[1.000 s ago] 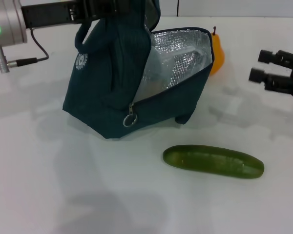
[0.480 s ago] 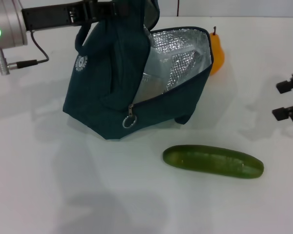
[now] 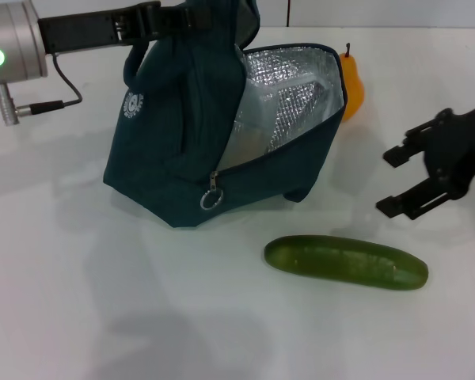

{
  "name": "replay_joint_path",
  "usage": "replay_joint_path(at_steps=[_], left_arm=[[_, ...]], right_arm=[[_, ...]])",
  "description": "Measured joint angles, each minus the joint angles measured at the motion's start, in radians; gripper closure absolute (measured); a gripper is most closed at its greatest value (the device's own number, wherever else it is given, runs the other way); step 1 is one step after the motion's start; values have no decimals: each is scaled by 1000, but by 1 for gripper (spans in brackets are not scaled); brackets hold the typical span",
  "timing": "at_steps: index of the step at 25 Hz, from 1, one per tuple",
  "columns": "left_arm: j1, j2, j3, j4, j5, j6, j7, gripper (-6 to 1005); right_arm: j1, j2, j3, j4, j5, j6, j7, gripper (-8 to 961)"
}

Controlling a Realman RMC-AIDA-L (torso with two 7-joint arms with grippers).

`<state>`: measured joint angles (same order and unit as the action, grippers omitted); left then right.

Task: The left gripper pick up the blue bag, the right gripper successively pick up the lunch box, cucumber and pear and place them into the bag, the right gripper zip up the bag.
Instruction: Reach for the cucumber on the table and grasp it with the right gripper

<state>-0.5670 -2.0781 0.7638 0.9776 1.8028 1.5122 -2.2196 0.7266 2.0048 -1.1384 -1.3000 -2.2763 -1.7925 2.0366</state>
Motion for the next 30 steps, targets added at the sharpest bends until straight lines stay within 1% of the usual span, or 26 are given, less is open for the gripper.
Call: replay_joint_path(at_steps=[1, 4, 8, 13, 17, 22, 25, 30], left_arm=[[-1, 0, 0, 0, 0, 0, 0, 956], [-2, -1, 0, -1, -1, 0, 1, 956], [0, -1, 0, -1, -1, 0, 2, 956], [0, -2, 0, -1, -2, 0, 2, 956], [-1, -2, 0, -1, -3, 0, 2, 956], [-2, -2, 0, -1, -4, 0, 2, 956], [-2, -2, 0, -1, -4, 0, 2, 956], [-2, -3, 0, -1, -4, -1, 1, 956]], right_arm=[[8, 4, -7, 9, -3, 5, 4, 152], [36, 5, -47, 33, -5, 26, 29, 152], [90, 8, -92, 76, -8, 40, 69, 153], [152, 11, -202, 113, -35, 85, 150, 154], [169, 15, -296, 121, -38, 118, 175, 155], [173, 19, -427, 126, -39, 163, 205, 155], [175, 21, -465, 136, -39, 181, 217, 156], [188, 24, -495, 187, -40, 217, 219, 156]])
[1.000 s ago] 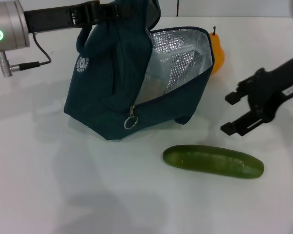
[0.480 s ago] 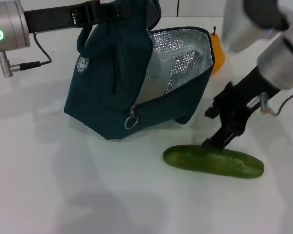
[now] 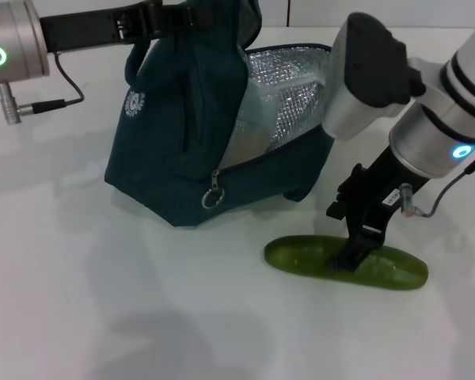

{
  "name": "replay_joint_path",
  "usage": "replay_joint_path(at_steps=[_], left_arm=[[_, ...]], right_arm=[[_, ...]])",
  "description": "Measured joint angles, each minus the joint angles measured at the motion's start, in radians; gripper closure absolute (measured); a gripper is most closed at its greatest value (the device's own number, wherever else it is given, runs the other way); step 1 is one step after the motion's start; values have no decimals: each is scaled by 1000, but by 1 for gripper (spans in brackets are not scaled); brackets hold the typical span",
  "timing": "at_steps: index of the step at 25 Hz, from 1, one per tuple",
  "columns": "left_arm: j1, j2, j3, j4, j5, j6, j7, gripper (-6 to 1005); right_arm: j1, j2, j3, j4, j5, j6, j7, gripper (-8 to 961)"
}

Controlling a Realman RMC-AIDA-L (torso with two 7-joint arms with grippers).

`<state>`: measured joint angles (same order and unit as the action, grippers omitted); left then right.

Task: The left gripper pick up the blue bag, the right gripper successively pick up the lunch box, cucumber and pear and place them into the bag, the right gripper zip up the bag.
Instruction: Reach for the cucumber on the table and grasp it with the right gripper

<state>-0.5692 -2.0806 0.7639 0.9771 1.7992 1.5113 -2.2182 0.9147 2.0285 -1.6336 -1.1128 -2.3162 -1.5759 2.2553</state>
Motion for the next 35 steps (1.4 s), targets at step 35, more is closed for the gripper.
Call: replay_joint_path(at_steps=[35], left_arm=[[-11, 5, 0, -37, -15, 0, 29, 957]], right_arm=[[93, -1, -153, 198, 72, 157, 1, 162]])
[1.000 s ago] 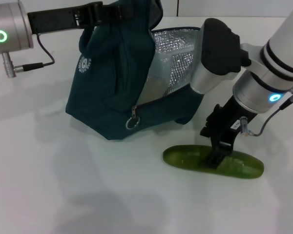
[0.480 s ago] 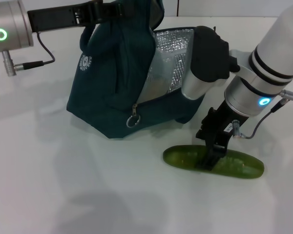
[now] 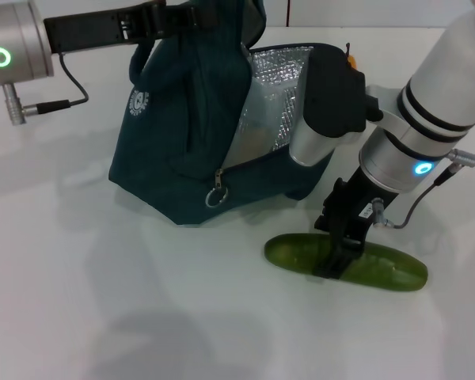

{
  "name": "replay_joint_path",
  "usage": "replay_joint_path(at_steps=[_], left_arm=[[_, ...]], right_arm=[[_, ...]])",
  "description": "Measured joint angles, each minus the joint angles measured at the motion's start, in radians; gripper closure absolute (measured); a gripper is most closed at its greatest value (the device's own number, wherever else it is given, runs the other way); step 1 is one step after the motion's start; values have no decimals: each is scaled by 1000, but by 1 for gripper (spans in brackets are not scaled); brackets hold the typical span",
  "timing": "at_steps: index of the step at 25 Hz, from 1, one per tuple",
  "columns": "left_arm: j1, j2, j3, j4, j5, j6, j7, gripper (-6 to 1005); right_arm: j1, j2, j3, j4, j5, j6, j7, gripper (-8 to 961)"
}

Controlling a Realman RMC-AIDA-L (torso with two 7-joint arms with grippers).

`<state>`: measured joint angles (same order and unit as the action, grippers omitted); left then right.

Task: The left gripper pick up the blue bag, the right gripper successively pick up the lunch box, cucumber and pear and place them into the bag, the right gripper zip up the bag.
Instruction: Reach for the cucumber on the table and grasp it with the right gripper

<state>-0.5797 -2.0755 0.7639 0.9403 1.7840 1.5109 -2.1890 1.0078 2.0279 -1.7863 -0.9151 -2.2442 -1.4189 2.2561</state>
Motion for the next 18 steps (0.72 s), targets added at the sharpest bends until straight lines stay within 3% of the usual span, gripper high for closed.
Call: replay_joint_path(at_steps=[18], left_arm=[[-2, 0, -2, 0, 0, -12, 0, 957]], right_arm=[[12, 0, -24, 37, 11, 16, 1, 319]])
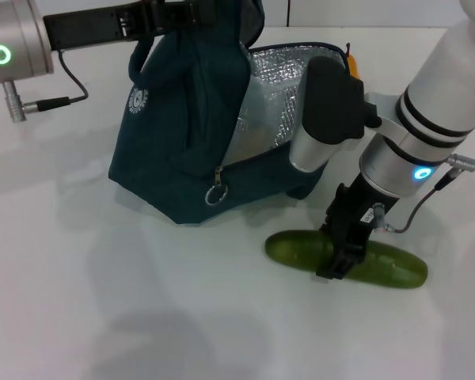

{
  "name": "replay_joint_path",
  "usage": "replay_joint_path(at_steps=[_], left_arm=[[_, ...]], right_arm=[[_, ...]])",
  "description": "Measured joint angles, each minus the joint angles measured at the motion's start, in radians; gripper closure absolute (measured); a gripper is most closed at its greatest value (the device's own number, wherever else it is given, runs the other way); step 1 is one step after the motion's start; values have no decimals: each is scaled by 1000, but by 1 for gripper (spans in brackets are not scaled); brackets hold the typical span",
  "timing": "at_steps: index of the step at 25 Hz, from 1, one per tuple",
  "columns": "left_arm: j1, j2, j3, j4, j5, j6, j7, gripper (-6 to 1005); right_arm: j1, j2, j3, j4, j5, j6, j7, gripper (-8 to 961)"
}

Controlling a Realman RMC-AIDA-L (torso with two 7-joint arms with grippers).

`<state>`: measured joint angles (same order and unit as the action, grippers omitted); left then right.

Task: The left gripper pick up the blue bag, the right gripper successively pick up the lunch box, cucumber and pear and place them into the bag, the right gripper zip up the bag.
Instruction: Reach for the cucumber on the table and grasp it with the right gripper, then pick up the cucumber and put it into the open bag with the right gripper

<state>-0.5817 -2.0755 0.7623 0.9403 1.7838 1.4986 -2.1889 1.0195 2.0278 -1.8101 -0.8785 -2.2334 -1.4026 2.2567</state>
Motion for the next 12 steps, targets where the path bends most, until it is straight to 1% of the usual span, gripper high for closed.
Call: replay_joint_path(at_steps=[8, 12], left_arm=[[-1, 0, 0, 0, 0, -2, 4, 957], [4, 2, 0, 0, -10, -3, 5, 957]], right_arm=[[3, 0, 0, 1, -8, -2, 1, 371], [1, 0, 0, -8, -12, -30, 1, 394]])
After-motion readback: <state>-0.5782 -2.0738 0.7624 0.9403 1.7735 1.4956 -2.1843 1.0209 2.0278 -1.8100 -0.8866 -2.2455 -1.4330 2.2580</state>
